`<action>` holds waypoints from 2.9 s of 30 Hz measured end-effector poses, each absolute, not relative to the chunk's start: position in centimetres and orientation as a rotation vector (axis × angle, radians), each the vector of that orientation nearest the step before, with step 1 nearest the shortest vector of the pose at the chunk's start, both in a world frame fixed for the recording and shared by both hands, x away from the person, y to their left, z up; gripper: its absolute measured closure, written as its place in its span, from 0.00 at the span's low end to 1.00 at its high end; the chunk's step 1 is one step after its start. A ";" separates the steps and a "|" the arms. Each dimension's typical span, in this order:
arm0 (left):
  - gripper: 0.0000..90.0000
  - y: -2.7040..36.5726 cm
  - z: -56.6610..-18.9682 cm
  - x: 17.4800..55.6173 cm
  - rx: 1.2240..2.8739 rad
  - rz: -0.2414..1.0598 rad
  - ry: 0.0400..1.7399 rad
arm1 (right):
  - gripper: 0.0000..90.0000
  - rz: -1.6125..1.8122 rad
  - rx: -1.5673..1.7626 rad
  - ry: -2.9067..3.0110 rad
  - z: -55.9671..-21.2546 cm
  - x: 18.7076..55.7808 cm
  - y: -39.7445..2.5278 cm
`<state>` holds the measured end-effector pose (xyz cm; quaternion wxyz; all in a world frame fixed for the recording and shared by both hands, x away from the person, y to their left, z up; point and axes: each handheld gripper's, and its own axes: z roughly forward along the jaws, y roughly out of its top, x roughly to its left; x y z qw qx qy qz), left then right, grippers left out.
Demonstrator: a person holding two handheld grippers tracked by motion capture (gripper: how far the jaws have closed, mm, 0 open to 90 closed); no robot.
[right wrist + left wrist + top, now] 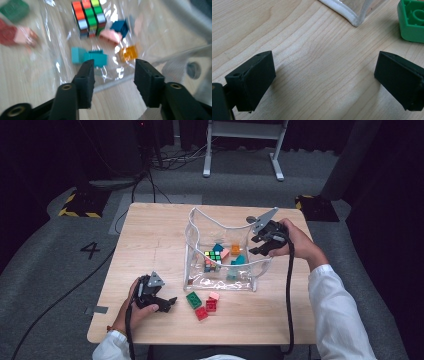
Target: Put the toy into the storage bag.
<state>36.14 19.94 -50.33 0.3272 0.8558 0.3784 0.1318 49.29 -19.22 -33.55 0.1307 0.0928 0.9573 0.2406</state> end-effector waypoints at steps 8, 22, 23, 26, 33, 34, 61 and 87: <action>0.04 19.9 -50.3 36.1 2.241 0.344 0.991 | 0.46 0.950 0.303 2.662 -31.7 47.4 -21.2; 0.04 19.9 -50.3 36.1 2.241 0.345 0.991 | 0.30 1.200 0.495 2.406 -30.7 44.2 -27.7; 0.04 19.9 -50.3 36.2 2.241 0.345 0.991 | 0.30 1.202 0.494 2.399 -30.7 44.0 -28.0; 0.04 19.9 -50.3 36.1 2.241 0.345 0.992 | 0.29 1.215 0.521 2.377 -31.2 43.1 -29.1; 0.04 19.9 -50.3 36.1 2.241 0.345 0.992 | 0.29 1.211 0.541 2.360 -33.5 41.5 -30.5; 0.04 19.9 -50.3 36.1 2.241 0.345 0.992 | 0.29 1.227 0.546 2.355 -34.0 41.2 -30.6; 0.04 19.9 -50.3 36.1 2.242 0.346 0.991 | 0.41 1.298 0.519 2.642 -48.7 35.8 -24.4; 0.04 19.9 -50.3 36.1 2.242 0.345 0.991 | 0.44 1.231 0.447 2.700 -50.4 36.9 -13.7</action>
